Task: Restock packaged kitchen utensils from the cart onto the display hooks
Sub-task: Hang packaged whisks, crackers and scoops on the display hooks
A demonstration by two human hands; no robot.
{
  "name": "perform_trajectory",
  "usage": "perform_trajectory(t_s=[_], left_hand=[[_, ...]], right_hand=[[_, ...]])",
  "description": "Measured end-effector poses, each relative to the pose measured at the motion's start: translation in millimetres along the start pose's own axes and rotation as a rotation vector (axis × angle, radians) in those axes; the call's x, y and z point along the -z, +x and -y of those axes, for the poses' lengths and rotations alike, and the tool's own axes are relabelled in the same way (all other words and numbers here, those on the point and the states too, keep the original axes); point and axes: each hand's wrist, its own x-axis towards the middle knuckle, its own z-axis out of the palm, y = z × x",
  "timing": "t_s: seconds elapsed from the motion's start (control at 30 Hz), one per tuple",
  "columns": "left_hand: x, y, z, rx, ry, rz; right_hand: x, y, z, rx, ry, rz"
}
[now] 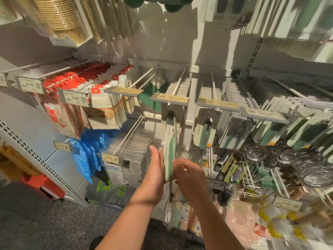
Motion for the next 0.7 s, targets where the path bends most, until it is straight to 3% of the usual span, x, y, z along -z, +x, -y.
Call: perform_trajectory(t_s=[0.13, 0.3, 0.4, 0.53, 0.7], left_hand=[[12, -1, -4, 0.022, 0.007, -0.083], [26, -1, -9, 0.025, 0.017, -0.19], [34, -2, -14, 0.004, -0.039, -0.252], [43, -3, -24, -0.029, -0.066, -0.325], [41, 0, -28, -0.049, -0.056, -0.318]], right_hand=[[-8, 5, -2, -0.073, 0.067, 0.039], [-13, 16, 5, -0.322, 0.5, 0.072], [-16, 18, 8, -0.293, 0.55, 0.047], [-12, 23, 4, -0.158, 0.406, 0.02], [-9, 30, 11, -0.049, 0.386, 0.097]])
